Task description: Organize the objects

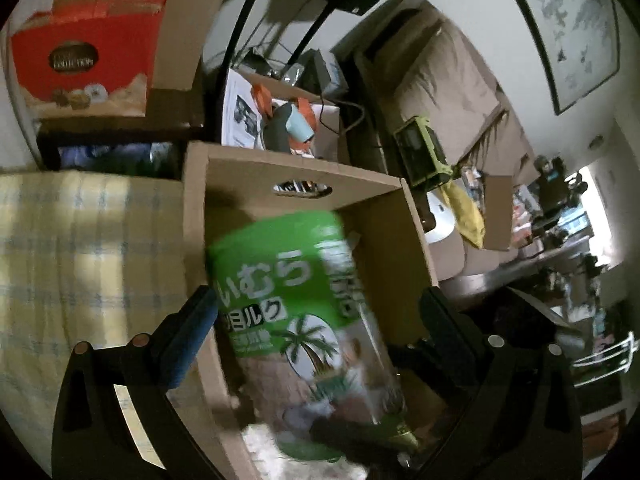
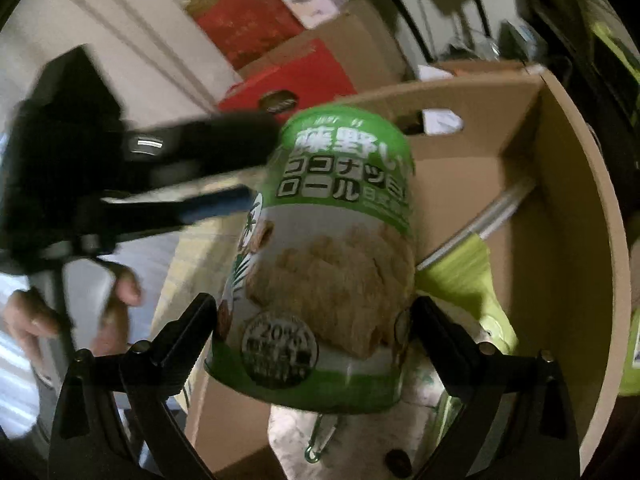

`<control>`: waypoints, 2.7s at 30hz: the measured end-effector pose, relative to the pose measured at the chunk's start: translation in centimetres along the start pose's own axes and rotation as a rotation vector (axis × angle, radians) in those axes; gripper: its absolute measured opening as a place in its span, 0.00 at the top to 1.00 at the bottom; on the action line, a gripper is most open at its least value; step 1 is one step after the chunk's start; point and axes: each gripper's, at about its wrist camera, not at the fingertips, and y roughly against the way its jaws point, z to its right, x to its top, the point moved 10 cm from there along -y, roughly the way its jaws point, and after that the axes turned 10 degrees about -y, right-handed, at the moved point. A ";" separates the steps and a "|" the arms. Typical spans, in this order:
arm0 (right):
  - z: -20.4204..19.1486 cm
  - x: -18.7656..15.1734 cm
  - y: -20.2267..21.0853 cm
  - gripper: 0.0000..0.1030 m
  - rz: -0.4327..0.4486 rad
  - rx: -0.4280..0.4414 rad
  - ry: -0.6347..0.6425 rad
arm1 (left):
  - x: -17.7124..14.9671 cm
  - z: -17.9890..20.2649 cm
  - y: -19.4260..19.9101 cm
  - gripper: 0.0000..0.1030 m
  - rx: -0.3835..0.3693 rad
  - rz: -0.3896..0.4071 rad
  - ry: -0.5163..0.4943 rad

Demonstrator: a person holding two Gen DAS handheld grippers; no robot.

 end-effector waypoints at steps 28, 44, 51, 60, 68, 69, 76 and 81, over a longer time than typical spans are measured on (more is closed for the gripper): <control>0.6 3.5 -2.8 0.04 0.075 -0.124 -0.086 | -4.1 -4.1 8.1 0.02 0.039 0.097 0.014; 0.6 0.0 6.0 0.05 0.233 -0.216 -0.015 | -9.5 -4.2 9.2 0.02 0.140 0.075 -0.054; 0.1 -3.0 7.5 0.05 0.260 -0.285 0.046 | -11.3 -3.8 9.9 0.02 0.203 0.080 -0.092; -0.7 -5.9 9.2 0.04 0.307 -0.353 0.059 | -13.7 -4.3 11.6 0.00 0.292 0.125 -0.120; -1.1 -9.4 10.1 0.03 0.350 -0.443 0.107 | -16.4 -4.6 13.3 0.00 0.380 0.169 -0.131; -1.1 -9.9 10.2 0.03 0.355 -0.456 0.113 | -16.8 -4.5 13.5 0.00 0.380 0.175 -0.128; -1.1 -12.3 11.8 0.03 0.427 -0.511 0.112 | -18.4 -4.4 14.2 0.00 0.406 0.184 -0.153; -1.6 -13.6 12.3 0.03 0.447 -0.522 0.128 | -19.8 -4.6 14.2 0.00 0.392 0.182 -0.134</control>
